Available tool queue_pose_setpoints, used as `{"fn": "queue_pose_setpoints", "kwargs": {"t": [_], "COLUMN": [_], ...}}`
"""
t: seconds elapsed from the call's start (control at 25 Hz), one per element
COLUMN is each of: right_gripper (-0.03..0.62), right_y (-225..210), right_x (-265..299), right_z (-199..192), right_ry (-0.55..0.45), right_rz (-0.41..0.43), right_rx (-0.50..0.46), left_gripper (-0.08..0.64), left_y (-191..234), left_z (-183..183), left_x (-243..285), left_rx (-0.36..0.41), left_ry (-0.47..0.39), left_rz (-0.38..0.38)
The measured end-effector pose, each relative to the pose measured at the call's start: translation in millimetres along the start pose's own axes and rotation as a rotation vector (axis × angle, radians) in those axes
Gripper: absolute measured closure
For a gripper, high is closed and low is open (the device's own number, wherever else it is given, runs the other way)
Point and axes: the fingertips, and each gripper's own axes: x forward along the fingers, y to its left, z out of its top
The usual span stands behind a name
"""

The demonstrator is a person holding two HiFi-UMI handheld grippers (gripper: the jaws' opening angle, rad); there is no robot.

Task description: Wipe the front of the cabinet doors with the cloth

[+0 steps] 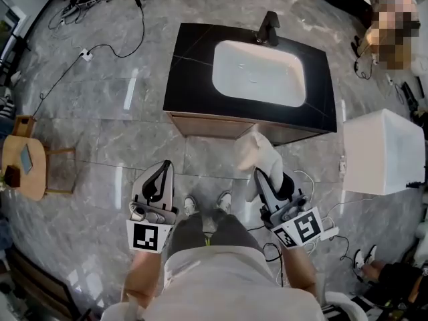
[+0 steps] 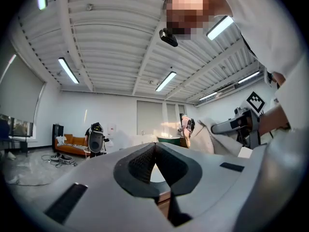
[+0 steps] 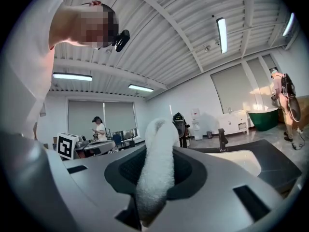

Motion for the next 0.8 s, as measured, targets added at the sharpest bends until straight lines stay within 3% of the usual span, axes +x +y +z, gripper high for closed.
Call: {"fn": "queue_pose_setpoints", "kwargs": {"t": [0.2, 0.48, 0.8], "right_gripper": [0.488, 0.488, 0.488], "right_y": [-11, -16, -23], "right_x": [44, 105, 174], "right_z": [-56, -175, -294], "right_ry": [0.057, 0.085, 0.048], "right_rz": [0.094, 0.187, 0.256], "right_rx": [-0.048, -0.067, -0.072], "left_gripper": [0.543, 0.543, 0.541], "left_y": [18, 30, 50], "left_z": [-56, -168, -283], "left_x": [21, 28, 30], "left_rx": [0.004, -0.025, 0.012], "left_ry": [0.03, 0.064, 0.065], "left_rz": [0.044, 0.061, 0.057]}}
